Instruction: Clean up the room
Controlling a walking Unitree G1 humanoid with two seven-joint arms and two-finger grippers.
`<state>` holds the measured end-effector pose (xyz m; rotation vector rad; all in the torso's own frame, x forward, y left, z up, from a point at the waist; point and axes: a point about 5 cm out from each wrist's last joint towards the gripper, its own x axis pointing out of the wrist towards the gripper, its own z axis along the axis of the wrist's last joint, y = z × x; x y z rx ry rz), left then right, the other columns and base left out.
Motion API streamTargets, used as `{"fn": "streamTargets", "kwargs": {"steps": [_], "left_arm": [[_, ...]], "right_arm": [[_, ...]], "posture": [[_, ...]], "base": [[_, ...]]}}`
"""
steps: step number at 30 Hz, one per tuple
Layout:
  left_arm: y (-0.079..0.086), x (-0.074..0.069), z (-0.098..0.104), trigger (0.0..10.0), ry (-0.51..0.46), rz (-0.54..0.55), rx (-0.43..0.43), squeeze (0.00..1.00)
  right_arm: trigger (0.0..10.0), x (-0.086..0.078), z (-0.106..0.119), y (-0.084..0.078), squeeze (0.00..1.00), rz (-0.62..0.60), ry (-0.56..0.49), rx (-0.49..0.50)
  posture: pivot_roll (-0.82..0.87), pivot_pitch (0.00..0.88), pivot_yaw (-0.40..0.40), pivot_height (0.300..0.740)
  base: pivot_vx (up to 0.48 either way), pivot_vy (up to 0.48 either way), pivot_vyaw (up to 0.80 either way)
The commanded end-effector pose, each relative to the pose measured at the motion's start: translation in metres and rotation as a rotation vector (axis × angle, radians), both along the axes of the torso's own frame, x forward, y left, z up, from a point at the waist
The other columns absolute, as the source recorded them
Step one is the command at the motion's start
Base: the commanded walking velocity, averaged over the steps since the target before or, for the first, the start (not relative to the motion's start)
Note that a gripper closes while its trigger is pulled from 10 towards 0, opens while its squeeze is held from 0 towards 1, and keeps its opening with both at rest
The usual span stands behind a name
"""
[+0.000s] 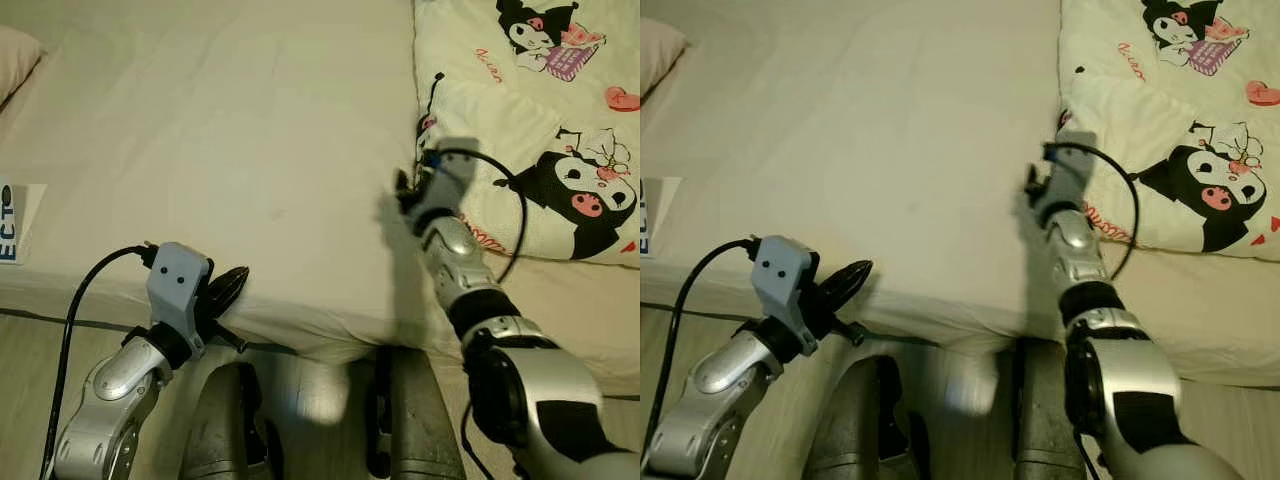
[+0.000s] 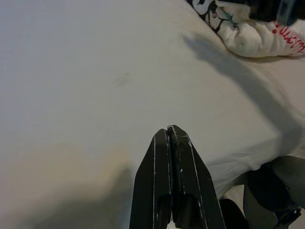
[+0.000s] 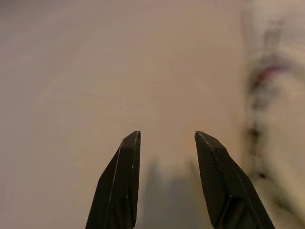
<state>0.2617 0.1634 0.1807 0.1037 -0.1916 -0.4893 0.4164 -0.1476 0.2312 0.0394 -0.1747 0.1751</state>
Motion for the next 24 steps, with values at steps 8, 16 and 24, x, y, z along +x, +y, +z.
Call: {"fn": "streamTargets", "kwargs": {"steps": [8,16,24], "left_arm": [[0.002,-0.001,-0.01,10.0,0.05,0.005,0.005,0.0],[0.008,0.0,-0.008,10.0,0.045,0.025,0.003,0.0],[0.012,-0.002,-0.007,10.0,0.049,0.033,0.011,0.0]], "right_arm": [[10.0,0.002,0.0,-0.027,0.04,-0.183,0.05,0.013],[10.0,-0.001,0.003,-0.077,1.0,-0.367,0.129,-0.18],[10.0,-0.007,0.009,-0.106,1.0,-0.432,0.143,-0.104]], "posture": [[0.1,0.465,0.043,0.589],[0.1,0.474,0.043,0.589],[0.11,0.487,0.055,0.589]], "base": [[0.0,0.0,0.0],[0.0,0.0,0.0],[0.0,0.0,0.0]]}}
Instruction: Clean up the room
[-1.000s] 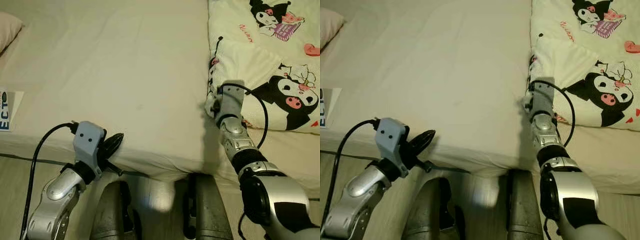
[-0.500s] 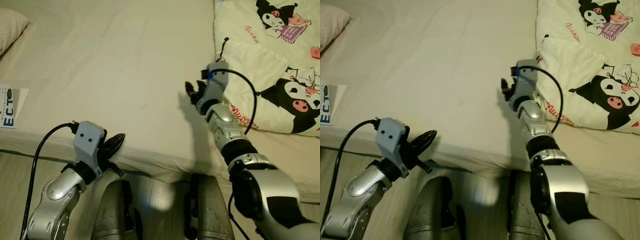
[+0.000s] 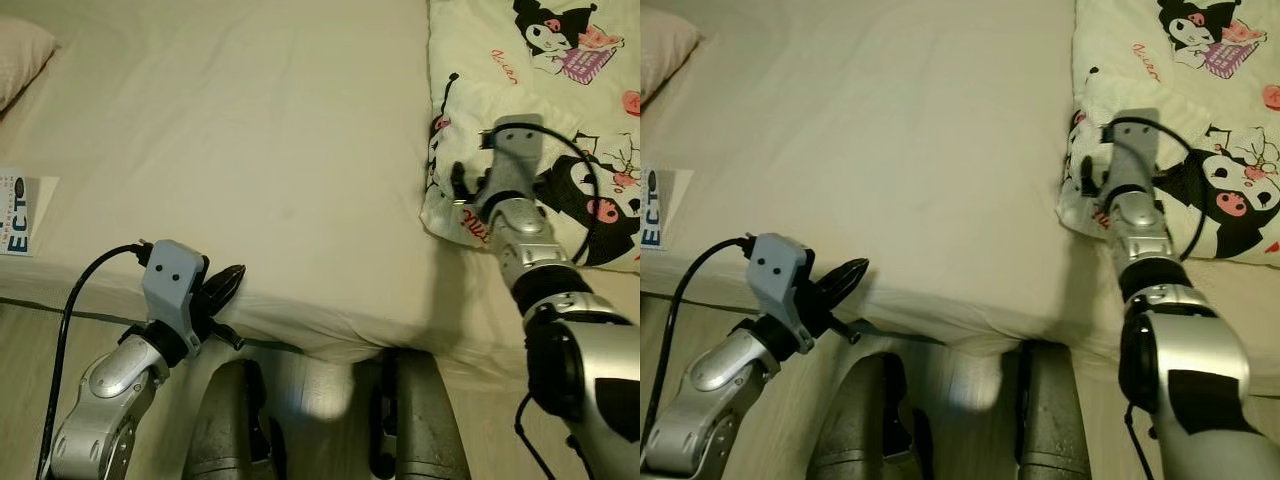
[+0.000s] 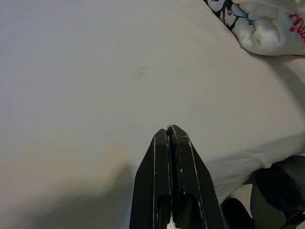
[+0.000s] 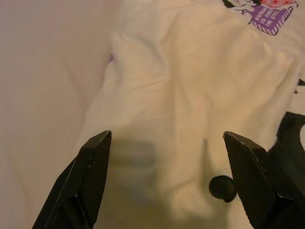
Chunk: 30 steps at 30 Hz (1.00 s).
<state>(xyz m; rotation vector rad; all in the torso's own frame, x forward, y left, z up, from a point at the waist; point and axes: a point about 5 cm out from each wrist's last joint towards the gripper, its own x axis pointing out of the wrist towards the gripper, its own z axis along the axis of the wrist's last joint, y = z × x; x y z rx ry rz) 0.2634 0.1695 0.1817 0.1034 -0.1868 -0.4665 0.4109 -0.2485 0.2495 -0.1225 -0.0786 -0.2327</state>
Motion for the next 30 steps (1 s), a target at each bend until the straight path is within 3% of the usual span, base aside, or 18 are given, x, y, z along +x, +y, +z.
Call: {"fn": "streamTargets", "kwargs": {"steps": [1,4,5,6,14,15,16,17,18,30], "left_arm": [[0.006,-0.003,-0.008,10.0,0.045,0.01,0.012,0.0],[0.006,-0.003,-0.009,10.0,0.046,0.008,0.02,0.0],[0.006,-0.002,-0.008,10.0,0.045,0.007,0.023,0.0],[0.006,-0.001,-0.008,10.0,0.043,0.006,0.025,0.0],[0.006,-0.001,-0.004,10.0,0.037,-0.009,0.037,0.0],[0.006,-0.001,-0.004,10.0,0.037,-0.016,0.041,0.0],[0.005,-0.001,-0.003,10.0,0.037,-0.021,0.042,0.0],[0.004,-0.001,-0.003,10.0,0.037,-0.025,0.043,0.0],[0.004,-0.002,-0.003,10.0,0.037,-0.029,0.044,0.0],[0.003,-0.002,-0.002,10.0,0.036,-0.038,0.047,0.0]], "right_arm": [[10.0,-0.002,-0.009,-0.005,1.0,-0.018,0.045,0.04],[10.0,-0.003,-0.015,-0.009,1.0,-0.04,0.077,0.047],[10.0,-0.004,-0.02,-0.01,0.89,-0.046,0.096,0.046],[10.0,-0.005,-0.025,-0.011,0.0,-0.043,0.109,0.053],[10.0,-0.008,-0.038,-0.011,0.0,-0.012,0.151,0.075],[6.7,-0.008,-0.041,-0.011,0.0,-0.012,0.171,0.057],[1.1,-0.009,-0.043,-0.011,0.0,-0.016,0.185,0.049],[1.1,-0.009,-0.045,-0.011,0.0,-0.019,0.192,0.045],[0.0,-0.01,-0.046,-0.012,0.0,-0.026,0.2,0.041],[0.0,-0.011,-0.044,-0.017,0.0,-0.043,0.183,0.042]], "posture": [[0.11,0.487,0.055,0.589],[0.11,0.488,0.057,0.589],[0.12,0.49,0.06,0.589],[0.13,0.492,0.062,0.589],[0.14,0.502,0.071,0.589],[0.15,0.502,0.072,0.589],[0.15,0.502,0.072,0.589],[0.15,0.502,0.072,0.589],[0.15,0.502,0.072,0.589],[0.15,0.495,0.076,0.589]], "base": [[0.0,0.0,0.0],[0.0,0.0,0.0],[0.0,0.0,0.0],[0.0,0.0,0.0],[0.0,0.0,0.0],[0.0,0.0,0.0],[0.0,0.0,0.0],[0.0,0.0,0.0],[0.0,0.0,0.0],[0.0,0.0,0.0]]}}
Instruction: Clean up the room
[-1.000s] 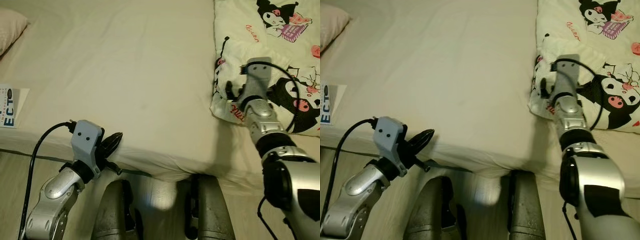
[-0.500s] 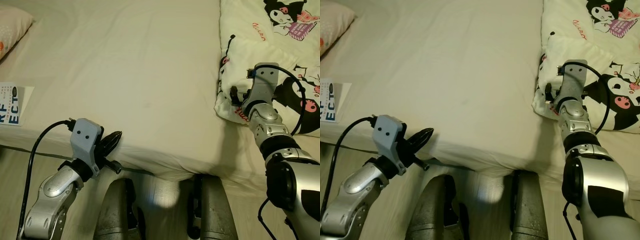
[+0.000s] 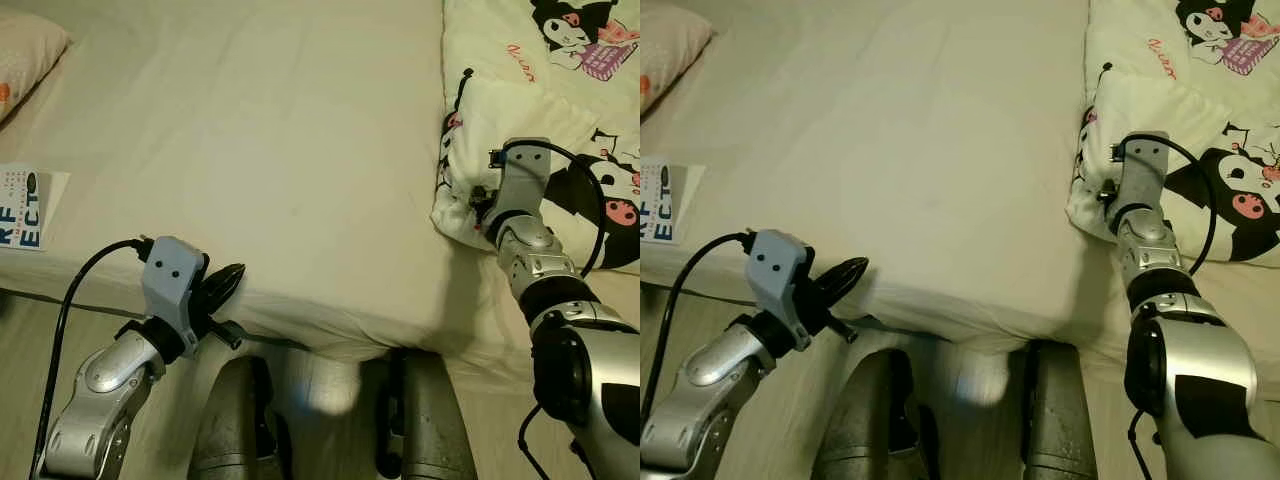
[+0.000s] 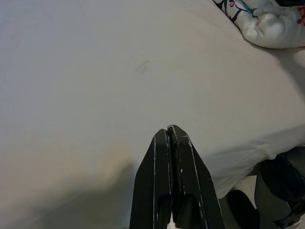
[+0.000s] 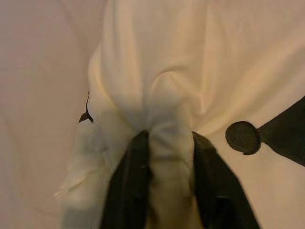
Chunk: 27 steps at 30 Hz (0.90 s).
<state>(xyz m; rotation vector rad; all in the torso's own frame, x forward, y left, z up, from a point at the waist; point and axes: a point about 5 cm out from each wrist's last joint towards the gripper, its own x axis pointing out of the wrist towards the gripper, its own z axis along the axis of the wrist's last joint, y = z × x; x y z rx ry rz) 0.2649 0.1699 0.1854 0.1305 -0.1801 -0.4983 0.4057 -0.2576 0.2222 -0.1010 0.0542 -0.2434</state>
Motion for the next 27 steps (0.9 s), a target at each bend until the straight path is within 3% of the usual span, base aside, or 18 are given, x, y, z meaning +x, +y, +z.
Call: {"fn": "streamTargets", "kwargs": {"steps": [1,9,16,21,27], "left_arm": [[0.003,-0.002,-0.006,10.0,0.035,-0.01,0.016,0.0],[0.001,0.0,-0.007,10.0,0.032,-0.015,0.015,0.0],[0.004,0.004,-0.008,10.0,0.024,-0.005,0.013,0.0],[0.005,0.008,-0.01,10.0,0.014,0.008,0.003,0.0],[0.002,0.011,-0.011,10.0,0.004,0.011,-0.011,0.0]], "right_arm": [[0.0,-0.005,-0.015,-0.008,0.0,-0.022,0.051,-0.002],[0.0,-0.004,-0.011,-0.007,0.0,-0.01,0.034,-0.011],[0.0,0.001,-0.003,0.006,0.0,0.03,-0.005,-0.037],[0.0,0.008,0.01,0.03,0.0,0.112,-0.078,-0.052],[0.0,0.011,0.014,0.07,0.0,0.25,-0.162,-0.049]], "posture": [[0.15,0.492,0.076,0.589],[0.13,0.485,0.073,0.589],[0.06,0.474,0.041,0.589],[0.03,0.465,0.029,0.589],[0.0,0.435,0.019,0.589]], "base": [[0.0,0.0,0.0],[0.0,0.0,0.0],[0.0,0.0,0.0],[0.0,0.0,0.0],[0.0,0.0,0.0]]}}
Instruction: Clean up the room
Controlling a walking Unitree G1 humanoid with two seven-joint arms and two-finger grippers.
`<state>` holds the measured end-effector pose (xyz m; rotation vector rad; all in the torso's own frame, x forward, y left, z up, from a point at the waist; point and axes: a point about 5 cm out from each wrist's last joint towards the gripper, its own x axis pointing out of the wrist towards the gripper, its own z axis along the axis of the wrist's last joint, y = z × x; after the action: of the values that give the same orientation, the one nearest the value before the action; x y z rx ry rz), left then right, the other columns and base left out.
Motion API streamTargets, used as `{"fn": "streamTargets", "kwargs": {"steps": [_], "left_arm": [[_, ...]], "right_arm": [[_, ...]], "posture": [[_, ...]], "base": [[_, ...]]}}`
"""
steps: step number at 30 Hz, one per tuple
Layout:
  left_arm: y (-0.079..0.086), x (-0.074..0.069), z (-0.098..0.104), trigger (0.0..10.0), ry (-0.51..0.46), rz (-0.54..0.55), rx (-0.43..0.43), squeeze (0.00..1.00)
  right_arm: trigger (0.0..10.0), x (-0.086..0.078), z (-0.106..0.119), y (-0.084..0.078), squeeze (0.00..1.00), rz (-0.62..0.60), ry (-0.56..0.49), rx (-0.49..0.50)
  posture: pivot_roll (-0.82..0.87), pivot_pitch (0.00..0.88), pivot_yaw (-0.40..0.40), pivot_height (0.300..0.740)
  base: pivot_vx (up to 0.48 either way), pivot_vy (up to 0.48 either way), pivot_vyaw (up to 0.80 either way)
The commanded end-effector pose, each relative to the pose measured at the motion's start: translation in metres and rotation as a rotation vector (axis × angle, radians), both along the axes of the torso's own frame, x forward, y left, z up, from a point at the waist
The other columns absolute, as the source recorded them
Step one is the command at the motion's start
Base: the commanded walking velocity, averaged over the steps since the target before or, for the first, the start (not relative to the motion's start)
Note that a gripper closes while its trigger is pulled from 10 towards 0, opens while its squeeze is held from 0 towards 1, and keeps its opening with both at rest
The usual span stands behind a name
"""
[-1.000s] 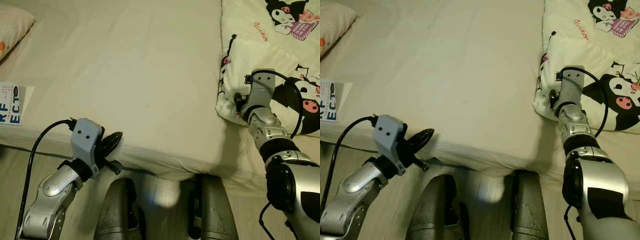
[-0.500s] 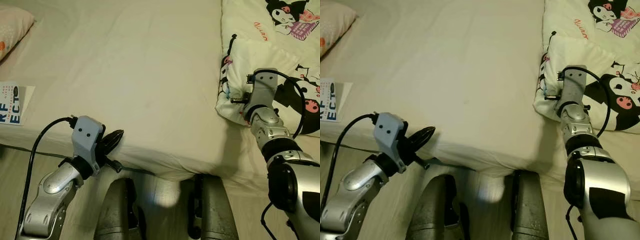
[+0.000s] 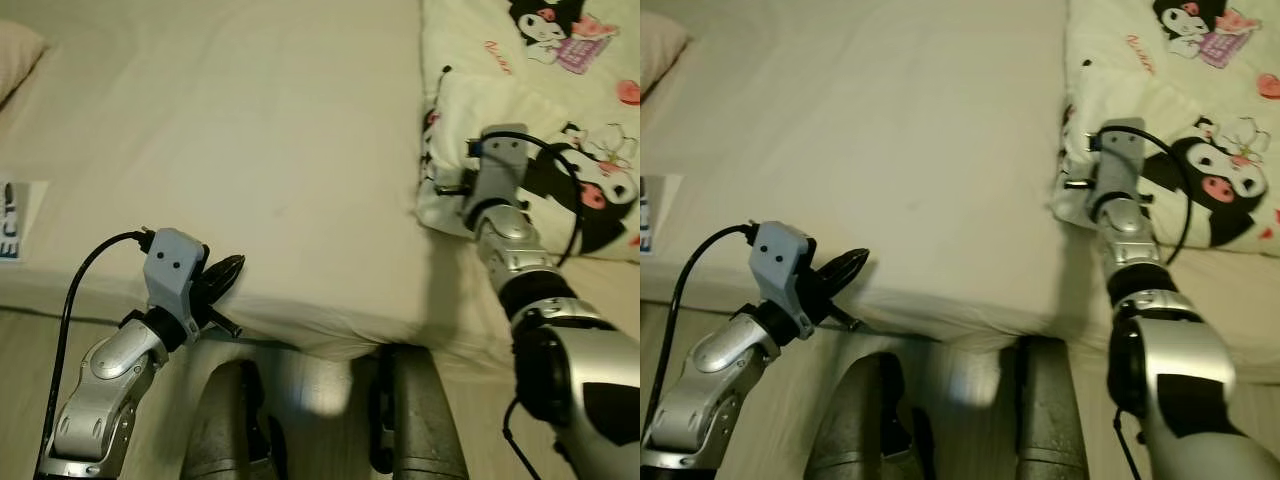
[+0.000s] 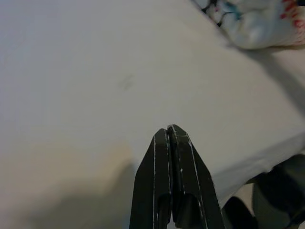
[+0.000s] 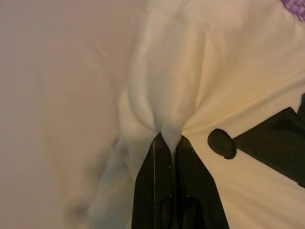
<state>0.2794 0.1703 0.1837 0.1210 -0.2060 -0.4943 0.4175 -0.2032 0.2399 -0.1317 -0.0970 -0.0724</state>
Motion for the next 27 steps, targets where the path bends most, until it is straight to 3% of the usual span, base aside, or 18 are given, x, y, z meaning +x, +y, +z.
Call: {"fn": "streamTargets", "kwargs": {"steps": [1,4,6,12,17,21,23,27], "left_arm": [[0.0,-0.003,-0.009,10.0,0.026,0.008,0.001,0.0],[-0.002,-0.004,-0.01,10.0,0.023,0.004,-0.004,0.0],[-0.008,-0.008,-0.011,10.0,0.025,-0.013,-0.022,0.0],[-0.015,-0.014,-0.015,10.0,0.033,-0.036,-0.034,0.0],[-0.023,-0.019,-0.021,10.0,0.044,-0.058,-0.04,0.0],[-0.025,-0.02,-0.022,10.0,0.047,-0.063,-0.041,0.0],[-0.028,-0.02,-0.023,10.0,0.049,-0.069,-0.04,0.0],[-0.03,-0.021,-0.023,10.0,0.051,-0.078,-0.038,0.0]], "right_arm": [[0.0,-0.001,-0.004,0.02,0.0,0.084,-0.032,-0.007],[0.0,-0.002,-0.005,0.026,0.0,0.103,-0.044,-0.011],[0.0,-0.01,-0.012,0.045,0.0,0.185,-0.074,-0.058],[0.0,-0.026,-0.029,0.06,0.0,0.272,-0.05,-0.124],[0.0,-0.061,-0.051,0.071,0.0,0.305,-0.051,-0.189],[0.0,-0.078,-0.06,0.076,0.0,0.299,-0.054,-0.222],[0.0,-0.097,-0.073,0.081,0.0,0.312,-0.031,-0.259],[0.0,-0.118,-0.092,0.084,0.0,0.33,0.04,-0.28]], "posture": [[0.0,0.434,0.019,0.589],[-0.01,0.432,0.019,0.589],[-0.02,0.423,0.016,0.589],[-0.03,0.415,0.013,0.589],[-0.04,0.411,0.01,0.589],[-0.04,0.41,0.01,0.589],[-0.04,0.41,0.011,0.589],[-0.04,0.409,0.014,0.589]], "base": [[0.0,0.0,0.0],[0.0,0.0,0.0],[0.0,0.0,0.0],[0.0,0.0,0.0],[0.0,0.0,0.0],[0.0,0.0,0.0],[0.0,0.0,0.0],[0.0,0.0,0.0]]}}
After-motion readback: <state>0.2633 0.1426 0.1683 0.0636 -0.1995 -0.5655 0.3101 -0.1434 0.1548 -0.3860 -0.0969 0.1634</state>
